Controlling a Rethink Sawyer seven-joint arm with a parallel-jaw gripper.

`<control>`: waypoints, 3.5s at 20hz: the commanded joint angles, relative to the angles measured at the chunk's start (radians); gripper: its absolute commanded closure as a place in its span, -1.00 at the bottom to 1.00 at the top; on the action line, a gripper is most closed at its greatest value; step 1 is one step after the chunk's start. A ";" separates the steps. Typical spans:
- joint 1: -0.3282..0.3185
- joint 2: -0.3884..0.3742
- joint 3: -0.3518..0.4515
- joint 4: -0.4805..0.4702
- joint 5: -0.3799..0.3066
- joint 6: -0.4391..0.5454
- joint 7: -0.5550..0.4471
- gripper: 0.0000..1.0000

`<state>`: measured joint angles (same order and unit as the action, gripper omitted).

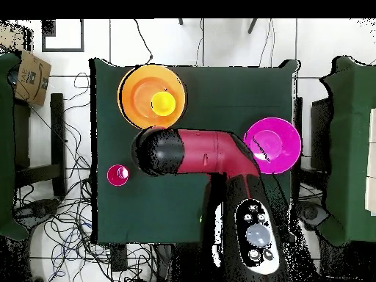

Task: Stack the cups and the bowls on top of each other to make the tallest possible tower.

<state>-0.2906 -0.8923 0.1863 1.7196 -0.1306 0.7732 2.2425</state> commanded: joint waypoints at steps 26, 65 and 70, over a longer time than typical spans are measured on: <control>-0.132 0.063 0.274 -0.135 -0.325 -0.327 -0.172 1.00; -0.167 0.067 0.279 -0.039 -0.363 -0.366 -0.104 1.00; -0.157 0.078 0.269 -0.041 -0.384 -0.379 -0.084 1.00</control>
<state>-0.4589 -0.8762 0.4468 1.6049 -0.4302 0.4333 2.2425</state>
